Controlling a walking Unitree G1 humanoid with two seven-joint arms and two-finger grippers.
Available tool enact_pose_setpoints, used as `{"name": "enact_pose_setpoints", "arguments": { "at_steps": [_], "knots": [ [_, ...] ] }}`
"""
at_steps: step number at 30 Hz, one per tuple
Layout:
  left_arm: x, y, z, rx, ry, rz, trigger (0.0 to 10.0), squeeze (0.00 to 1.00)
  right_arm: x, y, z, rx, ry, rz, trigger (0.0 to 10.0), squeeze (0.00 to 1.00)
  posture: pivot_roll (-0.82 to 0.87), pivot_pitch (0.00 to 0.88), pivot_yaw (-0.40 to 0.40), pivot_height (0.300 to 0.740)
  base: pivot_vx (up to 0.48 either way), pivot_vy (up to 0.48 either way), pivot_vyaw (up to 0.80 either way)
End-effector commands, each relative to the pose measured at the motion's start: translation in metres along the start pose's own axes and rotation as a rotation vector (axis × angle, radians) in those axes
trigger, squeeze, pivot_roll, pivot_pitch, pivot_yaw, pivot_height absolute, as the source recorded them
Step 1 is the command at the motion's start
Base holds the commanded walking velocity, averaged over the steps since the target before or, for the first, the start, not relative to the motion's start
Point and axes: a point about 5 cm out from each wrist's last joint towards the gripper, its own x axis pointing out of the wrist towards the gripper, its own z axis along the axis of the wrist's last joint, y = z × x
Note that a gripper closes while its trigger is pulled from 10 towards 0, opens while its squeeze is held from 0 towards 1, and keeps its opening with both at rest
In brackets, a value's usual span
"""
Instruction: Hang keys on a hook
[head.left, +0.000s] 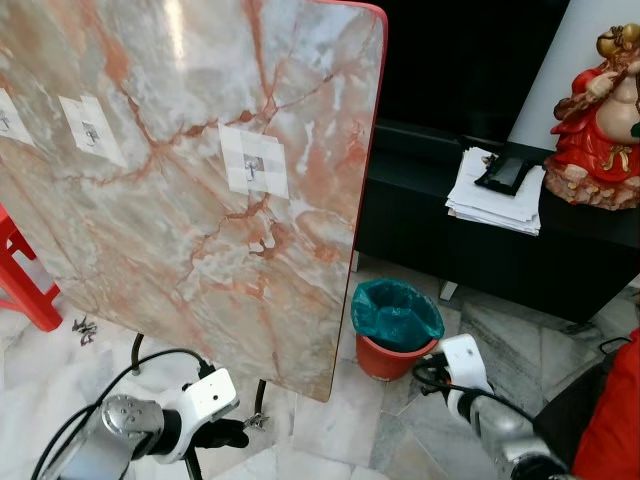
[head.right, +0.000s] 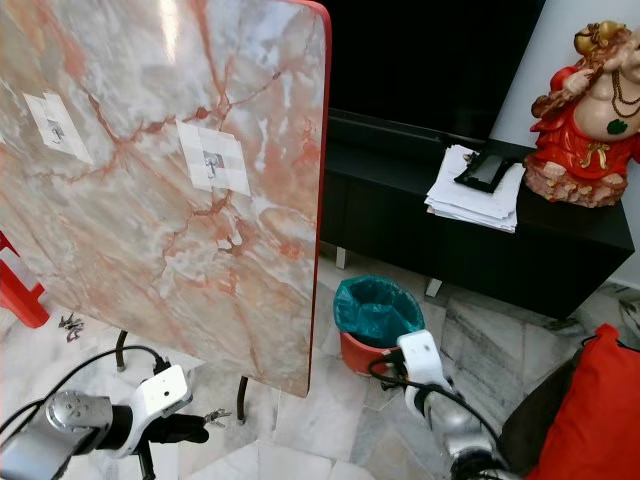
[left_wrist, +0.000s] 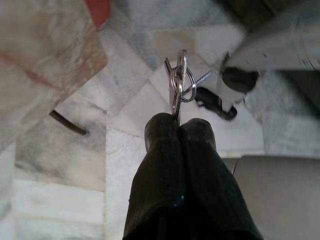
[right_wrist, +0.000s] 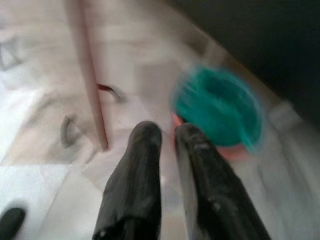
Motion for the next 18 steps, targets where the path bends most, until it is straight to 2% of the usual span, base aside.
{"name": "enact_pose_setpoints", "arguments": {
  "at_steps": [1, 2, 3, 4, 6, 7, 9, 13, 18],
  "knots": [
    [-0.003, -0.001, 0.004, 0.092, 0.054, -0.039, 10.0, 0.0, -0.001, -0.005, 0.016, -0.142, -0.014, 0.101, 10.0, 0.0, -0.05, 0.0, -0.029, 0.74, 0.0, 0.0, 0.0],
    [-0.003, -0.001, 0.004, 0.092, 0.054, -0.039, 10.0, 0.0, -0.001, -0.005, 0.016, -0.142, -0.014, 0.101, 10.0, 0.0, -0.05, 0.0, -0.029, 0.74, 0.0, 0.0, 0.0],
    [-0.005, 0.0, 0.001, 0.121, 0.098, -0.04, 10.0, 0.0, -0.002, -0.006, 0.018, -0.189, -0.003, 0.127, 10.0, 0.0, -0.05, 0.0, -0.028, 0.74, 0.0, 0.0, 0.0],
    [-0.009, 0.006, -0.007, 0.192, 0.21, -0.024, 10.0, 0.0, -0.004, -0.009, 0.023, -0.294, 0.022, 0.168, 10.0, 0.0, -0.05, 0.0, -0.021, 0.74, 0.0, 0.0, 0.0],
    [-0.012, 0.01, -0.01, 0.258, 0.264, -0.02, 10.0, 0.0, -0.006, -0.01, 0.029, -0.355, 0.023, 0.221, 10.0, 0.0, -0.05, 0.0, -0.016, 0.74, 0.0, 0.0, 0.0],
    [-0.012, 0.012, -0.006, 0.298, 0.256, -0.022, 10.0, 0.0, -0.008, -0.01, 0.037, -0.395, 0.012, 0.268, 10.0, 0.0, -0.05, 0.0, -0.008, 0.74, 0.0, 0.0, 0.0],
    [-0.012, 0.012, -0.004, 0.308, 0.249, -0.021, 10.0, 0.0, -0.009, -0.009, 0.041, -0.409, 0.001, 0.286, 10.0, 0.0, -0.05, 0.0, -0.005, 0.74, 0.0, 0.0, 0.0],
    [-0.011, 0.02, 0.014, 0.433, 0.233, -0.016, 10.0, 0.0, -0.02, -0.001, 0.073, -0.508, -0.072, 0.422, 10.0, 0.0, -0.06, 0.0, 0.011, 0.74, 0.0, 0.0, 0.0],
    [-0.012, 0.029, 0.035, 0.511, 0.187, 0.009, 10.0, 0.0, -0.036, 0.013, 0.099, -0.53, -0.16, 0.555, 10.0, 0.0, -0.06, 0.0, 0.016, 0.74, 0.0, 0.0, 0.0]
  ]
}}
